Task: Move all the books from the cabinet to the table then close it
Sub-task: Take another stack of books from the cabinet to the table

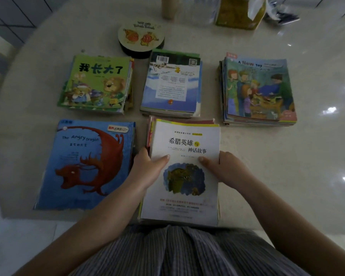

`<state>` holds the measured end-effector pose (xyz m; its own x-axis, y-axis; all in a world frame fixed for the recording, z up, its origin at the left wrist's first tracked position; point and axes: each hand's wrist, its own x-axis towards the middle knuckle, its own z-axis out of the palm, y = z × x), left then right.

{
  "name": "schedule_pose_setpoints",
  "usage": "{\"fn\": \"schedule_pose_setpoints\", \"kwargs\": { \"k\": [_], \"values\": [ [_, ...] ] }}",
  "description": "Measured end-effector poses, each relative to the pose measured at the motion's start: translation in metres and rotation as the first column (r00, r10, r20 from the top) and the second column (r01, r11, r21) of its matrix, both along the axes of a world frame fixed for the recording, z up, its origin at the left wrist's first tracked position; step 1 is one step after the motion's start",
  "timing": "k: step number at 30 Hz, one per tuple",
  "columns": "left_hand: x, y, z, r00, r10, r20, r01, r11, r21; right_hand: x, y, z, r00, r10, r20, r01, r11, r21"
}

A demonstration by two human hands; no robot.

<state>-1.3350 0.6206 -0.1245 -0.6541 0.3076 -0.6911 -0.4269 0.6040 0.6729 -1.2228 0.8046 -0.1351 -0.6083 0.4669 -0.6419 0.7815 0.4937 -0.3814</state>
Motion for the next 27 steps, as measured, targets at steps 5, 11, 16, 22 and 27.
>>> {"fn": "schedule_pose_setpoints", "kwargs": {
  "k": [5, 11, 16, 22, 27],
  "values": [
    [0.020, 0.001, 0.013, 0.993, 0.010, -0.120, -0.014, 0.999, -0.033, 0.015, 0.012, 0.012, 0.991, -0.050, -0.122, 0.036, 0.993, -0.112],
    [0.054, -0.001, 0.028, 0.922, 0.299, -0.248, -0.253, 0.946, 0.202, 0.034, 0.012, 0.021, 0.955, -0.064, -0.290, 0.014, 0.985, -0.170],
    [0.085, -0.017, 0.036, 0.830, 0.487, -0.271, -0.400, 0.859, 0.318, 0.054, 0.009, 0.022, 0.891, -0.087, -0.446, -0.035, 0.966, -0.258],
    [0.152, -0.037, 0.037, 0.728, 0.676, -0.113, -0.601, 0.710, 0.367, 0.072, -0.006, 0.032, 0.806, -0.077, -0.587, -0.115, 0.952, -0.283],
    [0.197, -0.059, 0.043, 0.644, 0.763, -0.055, -0.701, 0.617, 0.358, 0.072, -0.032, 0.049, 0.795, 0.027, -0.605, -0.278, 0.904, -0.324]
  ]
}}
